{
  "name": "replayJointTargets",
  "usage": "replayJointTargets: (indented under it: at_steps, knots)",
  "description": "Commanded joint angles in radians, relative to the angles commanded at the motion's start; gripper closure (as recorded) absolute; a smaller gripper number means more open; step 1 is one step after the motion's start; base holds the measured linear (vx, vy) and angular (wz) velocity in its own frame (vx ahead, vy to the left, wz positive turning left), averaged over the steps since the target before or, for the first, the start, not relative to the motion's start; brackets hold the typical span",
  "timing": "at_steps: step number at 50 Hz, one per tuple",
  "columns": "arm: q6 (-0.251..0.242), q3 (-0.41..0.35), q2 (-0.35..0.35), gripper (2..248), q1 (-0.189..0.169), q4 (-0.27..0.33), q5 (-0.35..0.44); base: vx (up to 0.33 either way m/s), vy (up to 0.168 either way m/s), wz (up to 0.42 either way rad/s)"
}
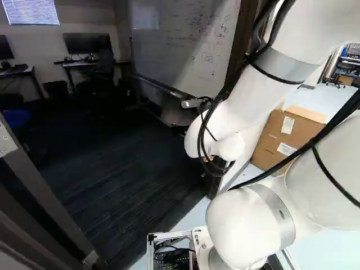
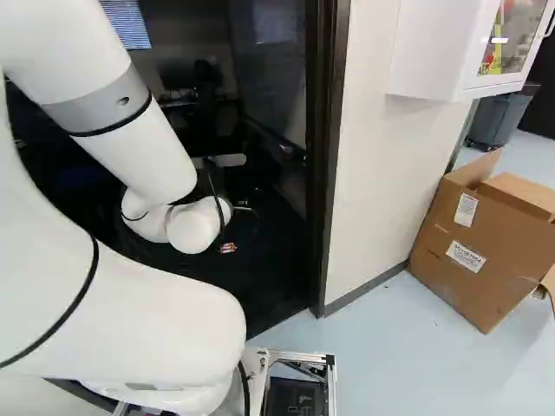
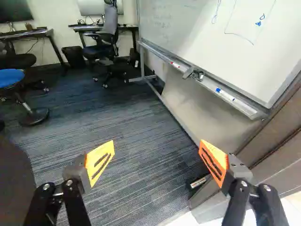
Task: Open the door and move inside
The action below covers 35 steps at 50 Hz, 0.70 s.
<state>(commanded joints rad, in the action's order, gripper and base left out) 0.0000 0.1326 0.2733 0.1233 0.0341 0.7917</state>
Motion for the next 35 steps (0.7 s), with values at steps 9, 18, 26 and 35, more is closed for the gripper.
replayJointTargets:
  at_steps: [9, 18, 26, 35]
  knots:
    - [0.0, 0.0, 0.0, 3, 0.0, 0.0, 0.0, 0.0, 0.0, 0.0]
    - [0.0, 0.0, 0.0, 3, 0.0, 0.0, 0.0, 0.0, 0.0, 0.0]
    - [0.0, 0.0, 0.0, 3, 0.0, 0.0, 0.0, 0.003, 0.024, -0.005]
    - [0.0, 0.0, 0.0, 3, 0.0, 0.0, 0.0, -0.001, 0.028, 0.141]
